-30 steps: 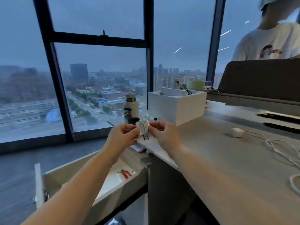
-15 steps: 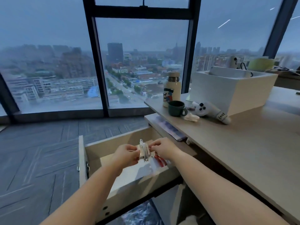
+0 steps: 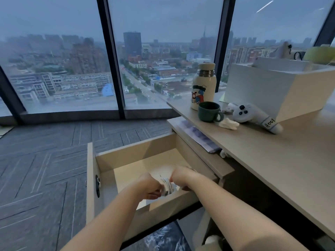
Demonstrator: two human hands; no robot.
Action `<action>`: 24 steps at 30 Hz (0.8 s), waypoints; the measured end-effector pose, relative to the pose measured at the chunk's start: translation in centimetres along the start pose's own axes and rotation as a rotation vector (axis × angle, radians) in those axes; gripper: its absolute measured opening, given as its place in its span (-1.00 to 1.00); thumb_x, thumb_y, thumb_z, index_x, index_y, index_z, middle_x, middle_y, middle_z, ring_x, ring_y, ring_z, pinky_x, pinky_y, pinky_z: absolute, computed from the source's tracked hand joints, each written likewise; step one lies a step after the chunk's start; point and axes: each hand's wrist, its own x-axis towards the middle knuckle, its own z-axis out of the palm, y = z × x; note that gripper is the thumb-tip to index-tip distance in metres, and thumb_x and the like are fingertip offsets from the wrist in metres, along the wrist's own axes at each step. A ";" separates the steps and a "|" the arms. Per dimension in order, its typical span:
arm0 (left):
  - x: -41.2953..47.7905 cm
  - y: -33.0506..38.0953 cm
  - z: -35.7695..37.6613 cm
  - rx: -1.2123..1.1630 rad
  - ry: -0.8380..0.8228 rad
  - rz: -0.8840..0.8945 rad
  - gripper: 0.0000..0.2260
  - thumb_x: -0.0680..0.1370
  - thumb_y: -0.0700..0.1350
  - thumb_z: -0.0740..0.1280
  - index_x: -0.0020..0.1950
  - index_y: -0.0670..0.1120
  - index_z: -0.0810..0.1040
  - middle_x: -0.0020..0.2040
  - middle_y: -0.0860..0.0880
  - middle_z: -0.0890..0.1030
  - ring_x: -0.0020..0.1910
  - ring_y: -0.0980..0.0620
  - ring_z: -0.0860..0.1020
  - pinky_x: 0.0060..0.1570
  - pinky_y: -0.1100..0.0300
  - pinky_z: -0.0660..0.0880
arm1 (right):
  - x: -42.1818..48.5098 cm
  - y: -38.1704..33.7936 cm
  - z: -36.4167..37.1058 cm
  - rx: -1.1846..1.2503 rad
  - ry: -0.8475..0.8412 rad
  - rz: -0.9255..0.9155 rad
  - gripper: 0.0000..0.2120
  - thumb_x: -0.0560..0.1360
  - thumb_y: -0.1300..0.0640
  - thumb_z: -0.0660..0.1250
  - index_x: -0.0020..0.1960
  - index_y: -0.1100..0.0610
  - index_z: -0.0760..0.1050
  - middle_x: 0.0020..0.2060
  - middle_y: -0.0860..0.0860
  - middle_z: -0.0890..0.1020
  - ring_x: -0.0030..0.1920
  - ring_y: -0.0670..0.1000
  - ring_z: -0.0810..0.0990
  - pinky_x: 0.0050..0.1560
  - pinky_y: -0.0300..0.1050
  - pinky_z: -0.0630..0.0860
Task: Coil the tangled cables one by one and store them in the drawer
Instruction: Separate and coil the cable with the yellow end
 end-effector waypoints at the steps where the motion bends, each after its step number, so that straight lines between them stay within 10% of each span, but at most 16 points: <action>1: 0.5 -0.2 0.1 0.029 -0.008 0.003 -0.75 0.52 -0.34 0.23 -0.35 -0.16 0.34 -0.48 -0.08 0.35 -0.50 0.02 0.33 -0.44 0.26 0.35 | 0.3 0.2 0.3 -0.040 0.031 0.021 -0.63 0.54 0.26 0.11 0.29 0.14 0.48 0.25 0.14 0.51 -0.03 0.09 0.54 -0.19 -0.10 0.43; 8: 0.6 0.2 0.6 0.120 -0.027 -0.002 -0.84 0.39 -0.35 0.36 -0.34 -0.18 0.43 -0.46 -0.10 0.43 -0.47 0.01 0.43 -0.29 0.22 0.50 | 0.3 0.4 1.3 -0.100 0.146 0.082 -0.65 0.52 0.22 0.15 0.29 0.17 0.39 0.33 0.14 0.39 0.32 0.19 0.36 0.24 0.00 0.36; 16: 0.4 1.0 1.9 0.206 -0.064 0.019 -0.74 0.44 -0.36 0.29 -0.39 -0.13 0.34 -0.43 -0.08 0.38 -0.47 0.05 0.38 -0.48 0.32 0.41 | 2.0 1.4 1.1 0.103 0.240 0.102 -0.70 0.41 0.20 0.14 0.01 0.10 0.60 0.05 0.10 0.58 -0.03 0.15 0.54 0.04 0.00 0.56; 24: 1.2 0.7 2.6 0.216 0.033 0.076 -0.74 0.50 -0.15 0.36 -0.36 -0.14 0.40 -0.32 -0.10 0.51 -0.45 0.04 0.44 -0.42 0.29 0.44 | 2.4 2.1 1.2 0.054 0.199 0.089 -0.64 0.43 0.24 0.11 0.12 0.11 0.56 0.12 0.16 0.57 0.07 0.19 0.54 0.15 0.06 0.51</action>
